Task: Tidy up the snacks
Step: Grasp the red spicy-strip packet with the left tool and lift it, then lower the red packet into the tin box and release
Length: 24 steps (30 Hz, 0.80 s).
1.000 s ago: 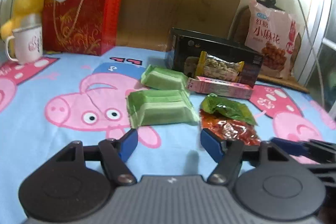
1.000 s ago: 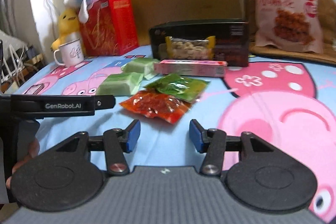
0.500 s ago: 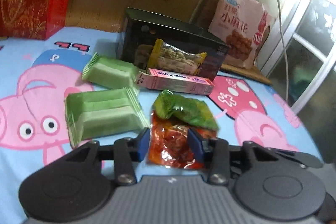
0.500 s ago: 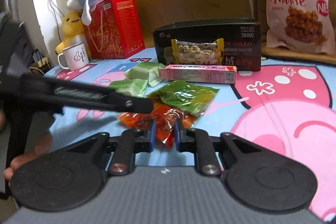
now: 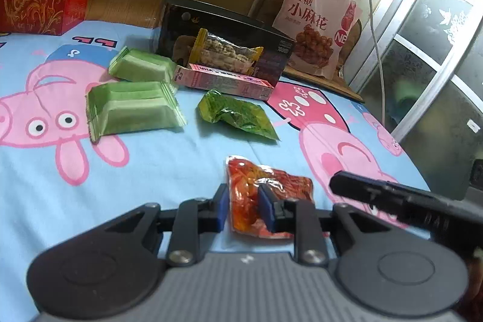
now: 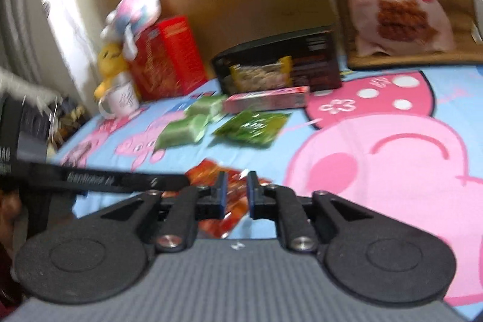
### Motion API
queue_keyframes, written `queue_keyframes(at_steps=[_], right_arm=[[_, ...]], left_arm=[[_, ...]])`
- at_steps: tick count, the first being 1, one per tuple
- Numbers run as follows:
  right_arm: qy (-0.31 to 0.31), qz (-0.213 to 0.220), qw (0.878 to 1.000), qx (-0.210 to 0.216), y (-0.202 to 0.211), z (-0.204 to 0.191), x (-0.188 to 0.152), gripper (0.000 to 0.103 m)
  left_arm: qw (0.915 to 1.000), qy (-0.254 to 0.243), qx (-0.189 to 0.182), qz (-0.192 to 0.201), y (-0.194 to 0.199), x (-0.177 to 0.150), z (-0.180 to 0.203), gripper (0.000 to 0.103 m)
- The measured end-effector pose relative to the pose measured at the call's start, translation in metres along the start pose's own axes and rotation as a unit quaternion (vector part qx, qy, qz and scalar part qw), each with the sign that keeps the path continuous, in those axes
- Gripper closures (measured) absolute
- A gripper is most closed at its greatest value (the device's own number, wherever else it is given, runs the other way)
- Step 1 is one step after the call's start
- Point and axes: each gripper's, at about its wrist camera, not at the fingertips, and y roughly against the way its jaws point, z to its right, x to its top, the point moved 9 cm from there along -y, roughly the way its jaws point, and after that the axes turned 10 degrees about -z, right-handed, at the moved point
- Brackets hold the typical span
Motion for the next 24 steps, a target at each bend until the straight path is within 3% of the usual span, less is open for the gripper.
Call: queue_keyframes(at_steps=[3, 6, 9, 11, 13, 14, 16, 19, 23, 24], right_arm=[[-0.061, -0.034, 0.997, 0.012, -0.009, 0.018, -0.007, 0.076], [-0.103, -0.059, 0.991, 0.067, -0.011, 0.017, -0.014, 0.075], [-0.126, -0.078, 0.982, 0.115, -0.019, 0.006, -0.022, 0.075], [-0.115, -0.07, 0.985, 0.11, -0.02, -0.002, -0.023, 0.074], [-0.088, -0.066, 0.988, 0.11, -0.018, -0.011, -0.022, 0.062], [-0.076, -0.064, 0.989, 0.114, -0.017, -0.016, -0.022, 0.051], [-0.032, -0.062, 0.993, 0.097, -0.016, -0.025, -0.021, 0.048], [0.071, -0.059, 0.995, 0.036, -0.021, -0.044, -0.025, 0.048], [0.216, -0.046, 0.973, -0.07, -0.032, -0.059, -0.037, 0.048], [0.221, -0.042, 0.972, -0.073, -0.033, -0.061, -0.037, 0.049]], left_arm=[[0.9999, -0.01, 0.01, 0.001, -0.001, -0.001, 0.003, 0.081], [1.0, -0.005, 0.007, 0.001, 0.0, -0.003, 0.003, 0.081], [0.9996, 0.024, -0.012, -0.002, 0.001, -0.001, -0.002, 0.081], [0.9981, 0.053, -0.03, -0.007, 0.001, 0.002, -0.008, 0.082], [0.9954, 0.076, -0.056, -0.012, 0.001, 0.003, -0.011, 0.083], [0.9935, 0.085, -0.074, -0.015, 0.002, 0.004, -0.013, 0.083], [0.9907, 0.096, -0.093, -0.023, 0.001, 0.004, -0.013, 0.083], [0.9919, 0.09, -0.087, -0.023, 0.0, 0.003, -0.009, 0.083], [0.992, 0.087, -0.088, -0.024, -0.001, 0.007, -0.004, 0.083], [0.992, 0.087, -0.088, -0.026, -0.002, 0.008, -0.003, 0.083]])
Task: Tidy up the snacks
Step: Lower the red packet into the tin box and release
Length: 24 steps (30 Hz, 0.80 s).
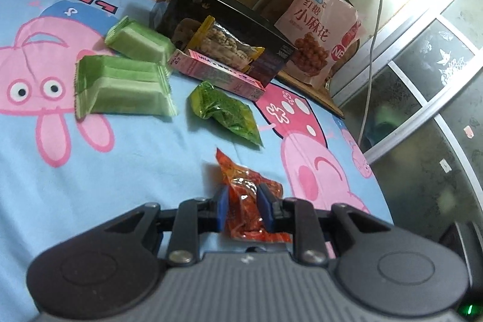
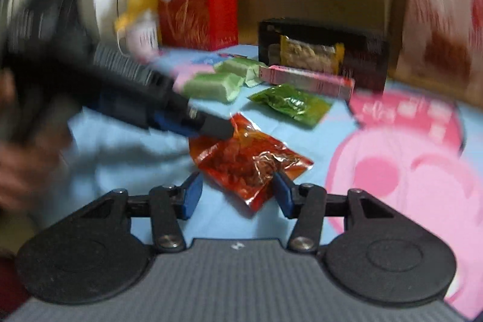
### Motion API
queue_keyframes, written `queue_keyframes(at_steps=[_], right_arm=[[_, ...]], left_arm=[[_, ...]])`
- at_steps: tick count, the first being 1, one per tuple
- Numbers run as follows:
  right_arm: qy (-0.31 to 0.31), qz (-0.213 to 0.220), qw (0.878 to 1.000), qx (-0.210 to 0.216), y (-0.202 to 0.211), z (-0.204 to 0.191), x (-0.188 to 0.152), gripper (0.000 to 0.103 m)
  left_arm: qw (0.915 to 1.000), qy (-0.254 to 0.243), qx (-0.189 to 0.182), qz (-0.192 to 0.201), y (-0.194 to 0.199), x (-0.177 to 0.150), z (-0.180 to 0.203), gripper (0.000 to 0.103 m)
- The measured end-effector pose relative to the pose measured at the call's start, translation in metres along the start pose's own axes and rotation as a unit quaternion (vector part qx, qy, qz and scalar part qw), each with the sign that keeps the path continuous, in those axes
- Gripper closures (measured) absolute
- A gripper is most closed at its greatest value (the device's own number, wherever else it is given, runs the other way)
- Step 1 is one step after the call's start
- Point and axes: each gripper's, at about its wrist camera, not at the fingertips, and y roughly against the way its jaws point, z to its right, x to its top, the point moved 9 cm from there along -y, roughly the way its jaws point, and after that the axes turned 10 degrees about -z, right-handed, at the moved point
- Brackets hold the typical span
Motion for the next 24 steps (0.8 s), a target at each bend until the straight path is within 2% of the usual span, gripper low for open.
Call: queue_keyframes(at_steps=[1, 2, 4, 6, 7, 11, 14, 17, 19, 21, 24], right_arm=[[-0.006, 0.0, 1.0, 0.002, 0.002, 0.003, -0.001, 0.05], [-0.011, 0.003, 1.0, -0.003, 0.002, 0.007, -0.001, 0.057], [-0.02, 0.009, 1.0, 0.0, 0.004, 0.011, -0.002, 0.065], [-0.027, 0.015, 1.0, -0.003, 0.004, 0.012, -0.001, 0.071], [-0.03, 0.02, 0.999, -0.003, 0.005, 0.013, 0.001, 0.072], [-0.031, 0.046, 0.998, -0.023, 0.009, 0.014, 0.013, 0.075], [-0.035, 0.059, 0.997, -0.03, 0.014, 0.019, 0.016, 0.078], [-0.077, 0.057, 0.995, -0.008, 0.014, 0.034, 0.016, 0.078], [-0.125, 0.053, 0.99, 0.027, 0.015, 0.045, 0.014, 0.078], [-0.157, 0.052, 0.985, 0.046, 0.015, 0.053, 0.013, 0.078], [-0.161, 0.051, 0.984, 0.05, 0.015, 0.051, 0.013, 0.078]], left_arm=[[1.0, 0.001, 0.001, 0.0, -0.001, 0.001, 0.001, 0.083], [1.0, 0.002, 0.002, 0.001, -0.001, 0.002, 0.001, 0.083], [0.9998, 0.006, -0.021, -0.002, 0.0, 0.004, 0.006, 0.083], [0.9986, 0.008, -0.052, -0.012, -0.001, 0.007, 0.014, 0.092], [0.9983, 0.003, -0.056, -0.016, -0.001, 0.008, 0.018, 0.092], [0.999, -0.023, -0.037, -0.015, -0.005, 0.015, 0.027, 0.092], [0.9992, -0.02, -0.035, 0.004, 0.003, 0.025, 0.023, 0.091], [0.9994, 0.001, -0.029, 0.02, 0.011, 0.037, 0.01, 0.066], [0.999, 0.015, -0.042, 0.008, 0.008, 0.038, 0.005, 0.06], [0.9978, 0.026, -0.059, -0.011, 0.001, 0.036, 0.005, 0.041], [0.9972, 0.028, -0.062, -0.03, -0.014, 0.035, 0.008, 0.038]])
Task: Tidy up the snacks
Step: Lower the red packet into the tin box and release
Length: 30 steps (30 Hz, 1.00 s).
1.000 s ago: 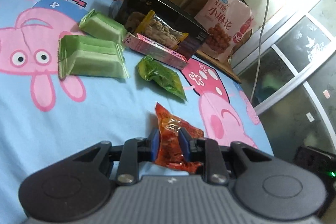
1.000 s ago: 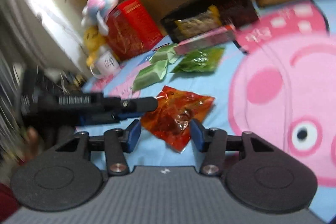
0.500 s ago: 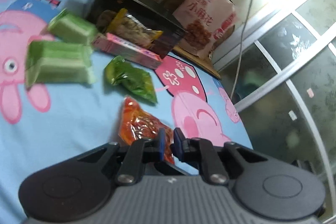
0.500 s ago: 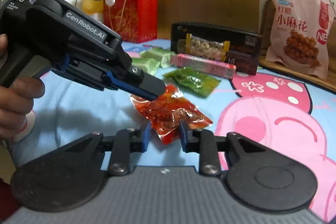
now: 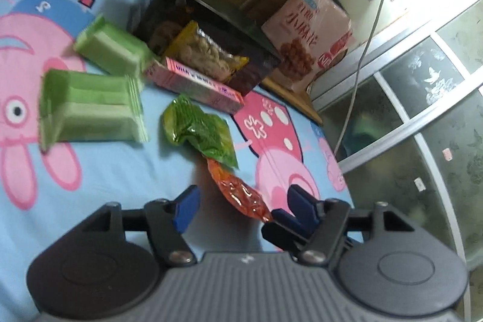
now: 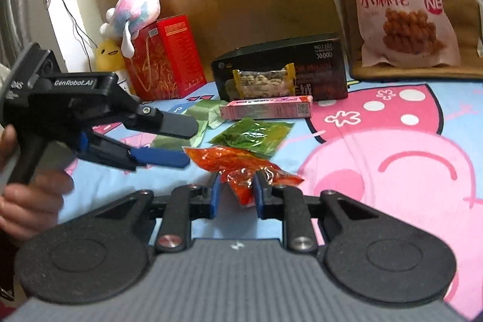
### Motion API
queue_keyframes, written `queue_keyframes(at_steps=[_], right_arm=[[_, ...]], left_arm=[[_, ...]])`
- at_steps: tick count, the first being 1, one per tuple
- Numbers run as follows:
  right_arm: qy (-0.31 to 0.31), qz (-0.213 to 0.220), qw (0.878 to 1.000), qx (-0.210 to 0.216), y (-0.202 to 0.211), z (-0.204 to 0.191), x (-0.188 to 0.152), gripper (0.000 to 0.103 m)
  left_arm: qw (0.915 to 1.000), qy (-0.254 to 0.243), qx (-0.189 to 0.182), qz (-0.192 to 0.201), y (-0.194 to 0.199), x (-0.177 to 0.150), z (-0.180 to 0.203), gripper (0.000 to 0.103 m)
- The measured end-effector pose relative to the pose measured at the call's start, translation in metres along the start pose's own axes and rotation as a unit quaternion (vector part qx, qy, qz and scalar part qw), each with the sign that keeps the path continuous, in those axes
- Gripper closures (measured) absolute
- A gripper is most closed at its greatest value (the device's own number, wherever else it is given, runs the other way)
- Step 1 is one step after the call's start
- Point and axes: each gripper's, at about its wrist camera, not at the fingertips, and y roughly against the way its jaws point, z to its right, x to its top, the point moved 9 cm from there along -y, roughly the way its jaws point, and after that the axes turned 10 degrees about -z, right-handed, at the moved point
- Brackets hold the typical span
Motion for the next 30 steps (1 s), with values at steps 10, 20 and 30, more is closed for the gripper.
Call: queue_keyframes(at_steps=[10, 20, 30], right_arm=[[0.002, 0.023, 1.0, 0.003, 0.015, -0.002, 0.013, 0.078], [0.122, 0.109, 0.984, -0.063, -0.017, -0.004, 0.124, 0.094], [0.068, 0.11, 0.986, -0.102, -0.066, 0.047, 0.161, 0.073]], left_arm=[[0.9998, -0.004, -0.018, -0.006, -0.003, 0.016, 0.011, 0.089], [0.9894, -0.102, 0.017, 0.102, 0.026, 0.131, 0.054, 0.089], [0.9819, -0.104, 0.102, 0.121, -0.002, 0.186, 0.011, 0.066]])
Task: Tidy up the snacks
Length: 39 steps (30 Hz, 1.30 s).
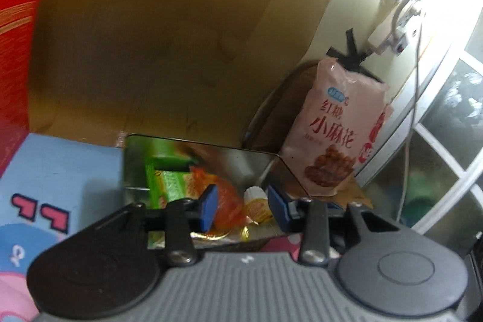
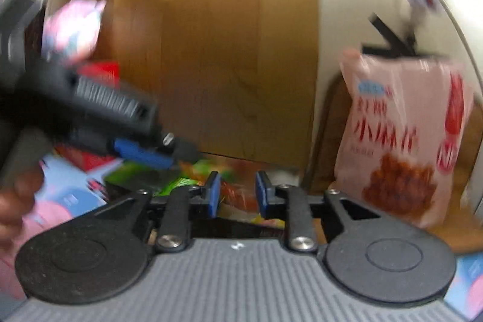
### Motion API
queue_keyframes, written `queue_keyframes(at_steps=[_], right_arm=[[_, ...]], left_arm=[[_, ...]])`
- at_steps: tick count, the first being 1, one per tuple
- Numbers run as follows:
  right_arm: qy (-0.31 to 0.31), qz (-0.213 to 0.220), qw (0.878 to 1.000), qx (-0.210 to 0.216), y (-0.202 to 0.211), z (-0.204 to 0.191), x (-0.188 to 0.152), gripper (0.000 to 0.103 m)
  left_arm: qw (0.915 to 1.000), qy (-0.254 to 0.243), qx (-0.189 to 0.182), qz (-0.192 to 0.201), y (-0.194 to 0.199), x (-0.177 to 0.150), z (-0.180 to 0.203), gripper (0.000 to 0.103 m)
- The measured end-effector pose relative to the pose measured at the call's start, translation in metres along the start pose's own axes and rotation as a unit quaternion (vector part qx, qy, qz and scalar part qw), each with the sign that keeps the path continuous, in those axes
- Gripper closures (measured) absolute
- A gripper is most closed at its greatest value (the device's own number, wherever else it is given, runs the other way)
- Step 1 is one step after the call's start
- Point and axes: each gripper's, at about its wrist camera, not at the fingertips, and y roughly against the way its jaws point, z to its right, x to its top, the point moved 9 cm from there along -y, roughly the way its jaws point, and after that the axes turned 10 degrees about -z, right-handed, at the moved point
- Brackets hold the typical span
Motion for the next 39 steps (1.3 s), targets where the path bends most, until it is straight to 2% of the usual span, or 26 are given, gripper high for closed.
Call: queue_keyframes(at_steps=[2, 4, 8, 11, 17, 23, 34, 39], right_arm=[[-0.03, 0.003, 0.999, 0.016, 0.016, 0.007, -0.015, 0.072], [-0.058, -0.017, 0.998, 0.025, 0.023, 0.014, -0.037, 0.072], [-0.106, -0.065, 0.992, 0.03, 0.035, 0.019, -0.08, 0.072], [-0.134, -0.083, 0.987, 0.039, 0.052, 0.015, -0.1, 0.072], [-0.135, -0.096, 0.985, 0.036, 0.076, -0.002, -0.119, 0.07], [-0.14, -0.102, 0.984, 0.036, 0.091, -0.013, -0.133, 0.066], [-0.151, -0.098, 0.983, 0.032, 0.106, -0.013, -0.146, 0.064], [-0.153, -0.097, 0.983, 0.031, 0.106, -0.011, -0.147, 0.059]], left_arm=[[0.9998, 0.008, 0.011, 0.016, 0.019, -0.01, -0.015, 0.066], [0.9991, 0.014, 0.033, 0.02, 0.031, -0.022, -0.025, 0.066], [0.9917, -0.012, 0.126, 0.022, 0.048, -0.055, -0.03, 0.066], [0.9863, -0.032, 0.161, 0.014, 0.054, -0.087, -0.019, 0.063], [0.9799, -0.07, 0.187, -0.011, 0.055, -0.143, 0.014, 0.062], [0.974, -0.07, 0.214, -0.025, 0.061, -0.181, 0.026, 0.061], [0.9595, -0.078, 0.27, -0.024, 0.071, -0.2, 0.026, 0.057], [0.9544, -0.079, 0.287, -0.021, 0.072, -0.202, 0.018, 0.056]])
